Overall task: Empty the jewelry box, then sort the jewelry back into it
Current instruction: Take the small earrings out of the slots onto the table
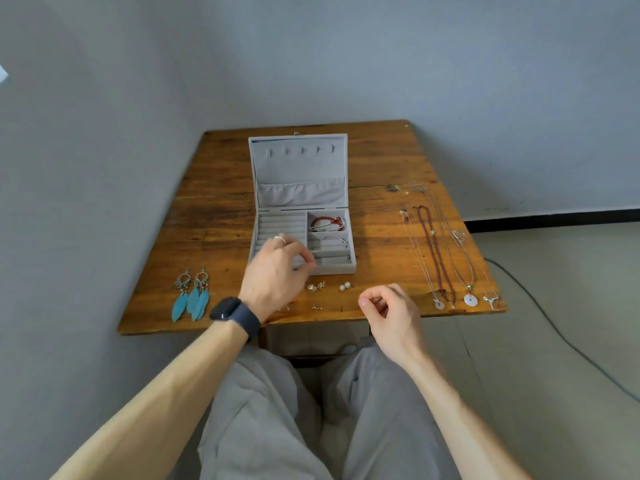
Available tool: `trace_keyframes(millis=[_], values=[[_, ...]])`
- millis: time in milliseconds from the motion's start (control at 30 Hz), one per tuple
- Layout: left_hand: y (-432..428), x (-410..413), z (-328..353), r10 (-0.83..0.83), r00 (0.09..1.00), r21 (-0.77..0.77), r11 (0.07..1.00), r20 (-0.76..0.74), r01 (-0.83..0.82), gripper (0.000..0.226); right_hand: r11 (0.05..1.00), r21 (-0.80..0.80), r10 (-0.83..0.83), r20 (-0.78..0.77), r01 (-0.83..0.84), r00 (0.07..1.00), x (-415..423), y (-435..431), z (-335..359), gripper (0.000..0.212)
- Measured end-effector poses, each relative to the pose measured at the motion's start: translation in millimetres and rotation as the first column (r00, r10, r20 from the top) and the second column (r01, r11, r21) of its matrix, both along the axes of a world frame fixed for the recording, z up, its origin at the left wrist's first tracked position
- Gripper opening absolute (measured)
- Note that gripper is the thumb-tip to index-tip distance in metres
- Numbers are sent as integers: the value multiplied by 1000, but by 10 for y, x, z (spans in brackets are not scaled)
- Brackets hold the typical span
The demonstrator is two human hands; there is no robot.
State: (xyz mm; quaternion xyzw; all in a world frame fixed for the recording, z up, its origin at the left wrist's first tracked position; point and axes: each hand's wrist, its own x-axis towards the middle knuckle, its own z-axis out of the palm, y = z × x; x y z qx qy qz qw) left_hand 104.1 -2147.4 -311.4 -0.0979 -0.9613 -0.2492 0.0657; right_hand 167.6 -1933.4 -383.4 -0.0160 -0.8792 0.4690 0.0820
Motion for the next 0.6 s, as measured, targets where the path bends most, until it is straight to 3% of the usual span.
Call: trace_keyframes(millis=[267, 600], values=[[356, 433, -484, -60, 998, -130, 990, -19, 57, 11, 978, 210, 1, -54, 11, 999, -72, -71, -112, 1], [373, 420, -478, -36, 999, -149, 988, 27, 40, 16, 976, 206, -56, -75, 71, 996, -100, -99, -179, 11]])
